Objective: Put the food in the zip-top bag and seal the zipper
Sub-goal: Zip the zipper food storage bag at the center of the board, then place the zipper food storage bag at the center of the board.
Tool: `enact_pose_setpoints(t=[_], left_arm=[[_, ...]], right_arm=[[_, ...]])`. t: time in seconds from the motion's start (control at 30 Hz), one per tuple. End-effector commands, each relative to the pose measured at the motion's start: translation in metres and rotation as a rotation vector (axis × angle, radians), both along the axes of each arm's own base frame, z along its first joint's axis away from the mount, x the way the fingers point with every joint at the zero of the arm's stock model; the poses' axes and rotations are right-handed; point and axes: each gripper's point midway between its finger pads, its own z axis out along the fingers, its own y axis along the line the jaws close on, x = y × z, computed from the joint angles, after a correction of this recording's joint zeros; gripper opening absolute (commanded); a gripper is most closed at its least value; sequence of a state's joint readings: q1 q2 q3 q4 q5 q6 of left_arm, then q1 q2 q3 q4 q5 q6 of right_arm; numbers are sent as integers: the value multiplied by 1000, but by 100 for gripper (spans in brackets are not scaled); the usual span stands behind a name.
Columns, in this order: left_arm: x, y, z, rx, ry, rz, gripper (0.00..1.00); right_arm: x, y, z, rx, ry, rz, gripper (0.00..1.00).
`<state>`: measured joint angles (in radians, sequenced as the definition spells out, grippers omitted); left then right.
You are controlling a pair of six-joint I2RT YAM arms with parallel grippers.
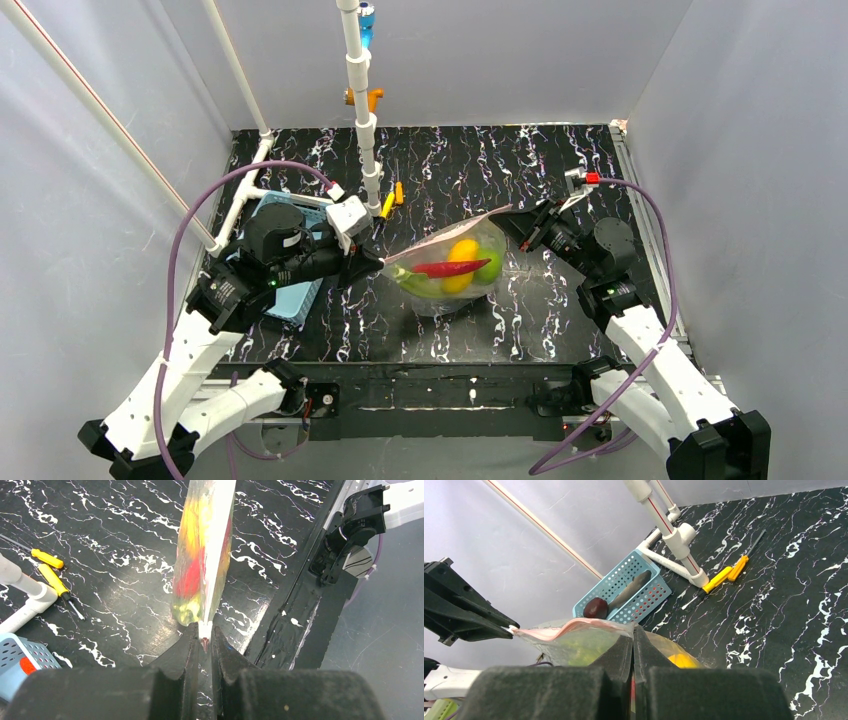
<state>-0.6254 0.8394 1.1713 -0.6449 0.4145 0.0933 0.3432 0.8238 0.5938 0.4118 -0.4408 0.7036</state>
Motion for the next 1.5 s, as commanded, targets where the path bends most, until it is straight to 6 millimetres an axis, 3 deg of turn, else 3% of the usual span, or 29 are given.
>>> enact_pose_setpoints(t=[0.0,0.2,0.37,0.57,0.8,0.9,1.27,1.47], left_arm=[[-6,11,-9,38,40,27,4],[-2,11,2,13,4,49,43],[4,16,14,-2,-33,96,54],[3,17,19,-21,-48,100,56],[3,18,21,-38,-58,114,58],[7,18,23,-54,-63,136,61],[9,26,18,-56,-65,192,67],[13,38,20,-46,-104,249,68]], right_arm=[[17,-18,20,9,-67,-114,1],[20,-20,17,-18,-52,-131,1],[25,-24,12,-33,-33,-164,1],[48,-69,-8,-94,97,-459,1],[56,-160,-36,-225,258,-965,1],[57,-186,-52,-302,302,-1105,2],[60,-220,-115,-496,479,-1257,8],[45,-235,-138,-516,568,-1297,33]])
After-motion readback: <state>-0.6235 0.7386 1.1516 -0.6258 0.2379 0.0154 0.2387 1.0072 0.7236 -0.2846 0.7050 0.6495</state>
